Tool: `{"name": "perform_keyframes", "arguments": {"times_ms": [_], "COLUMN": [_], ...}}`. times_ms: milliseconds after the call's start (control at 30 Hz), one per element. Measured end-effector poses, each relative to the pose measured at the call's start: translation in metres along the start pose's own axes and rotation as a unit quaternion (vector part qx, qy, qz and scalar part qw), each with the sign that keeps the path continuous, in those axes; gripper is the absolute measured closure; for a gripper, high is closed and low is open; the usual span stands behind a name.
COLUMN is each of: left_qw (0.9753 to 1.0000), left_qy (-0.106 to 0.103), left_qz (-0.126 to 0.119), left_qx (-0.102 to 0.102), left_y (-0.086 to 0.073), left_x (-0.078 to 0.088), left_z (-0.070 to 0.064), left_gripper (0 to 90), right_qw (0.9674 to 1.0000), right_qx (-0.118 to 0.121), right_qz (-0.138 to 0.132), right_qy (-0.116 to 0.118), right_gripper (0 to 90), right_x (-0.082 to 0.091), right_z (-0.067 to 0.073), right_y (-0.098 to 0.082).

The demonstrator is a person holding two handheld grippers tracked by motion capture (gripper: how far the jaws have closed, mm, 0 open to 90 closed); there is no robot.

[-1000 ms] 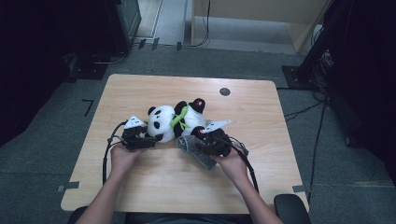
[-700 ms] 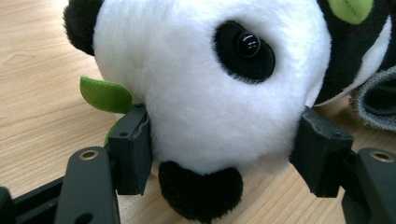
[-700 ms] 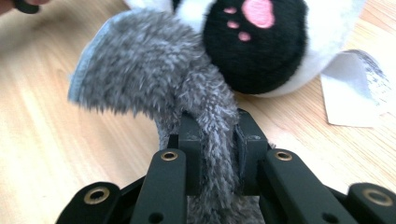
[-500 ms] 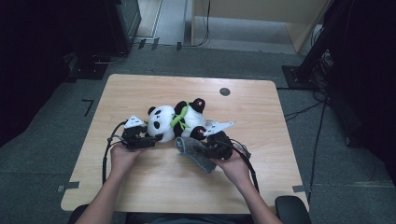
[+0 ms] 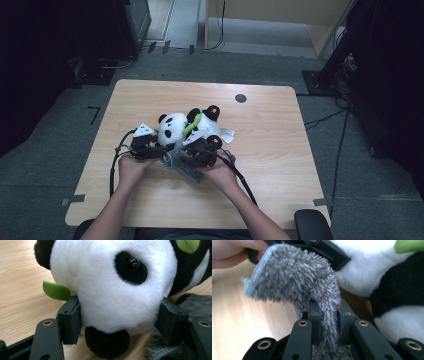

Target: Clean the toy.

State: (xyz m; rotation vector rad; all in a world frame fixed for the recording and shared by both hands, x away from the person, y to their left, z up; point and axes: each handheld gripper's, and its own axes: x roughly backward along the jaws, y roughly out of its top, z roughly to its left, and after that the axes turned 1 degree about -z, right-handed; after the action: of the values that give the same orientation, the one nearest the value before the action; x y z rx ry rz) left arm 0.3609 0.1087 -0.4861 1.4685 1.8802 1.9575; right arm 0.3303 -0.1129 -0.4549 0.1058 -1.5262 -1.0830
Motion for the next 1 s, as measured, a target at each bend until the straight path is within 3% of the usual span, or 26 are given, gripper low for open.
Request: {"name": "perform_keyframes", "arguments": {"times_ms": [133, 300, 600, 1000], "left_qw": [1.0000, 1.0000, 1.0000, 1.0000], "left_qy": [0.002, 0.003, 0.000, -0.003], "left_qz": [-0.001, 0.000, -0.001, 0.000], "left_qx": [-0.002, -0.004, -0.001, 0.003], "left_y": [0.000, -0.001, -0.001, -0.001], "left_x": [0.000, 0.000, 0.001, 0.000], "left_z": [-0.001, -0.001, -0.001, 0.001], "left_gripper": [30.6, 30.5, 30.5, 30.6], "right_qw": [0.9999, 0.9995, 0.9986, 0.9981], "right_qx": [-0.010, -0.012, -0.024, -0.017], "right_qz": [-0.005, -0.005, -0.011, -0.011], "right_qy": [-0.004, -0.028, -0.045, -0.059], "right_gripper": [77.6, 77.4, 77.5, 77.6], "right_x": [-0.008, -0.009, 0.002, 0.025], "right_z": [-0.006, -0.011, -0.020, -0.017], "right_y": [0.004, 0.004, -0.008, -0.027]}}
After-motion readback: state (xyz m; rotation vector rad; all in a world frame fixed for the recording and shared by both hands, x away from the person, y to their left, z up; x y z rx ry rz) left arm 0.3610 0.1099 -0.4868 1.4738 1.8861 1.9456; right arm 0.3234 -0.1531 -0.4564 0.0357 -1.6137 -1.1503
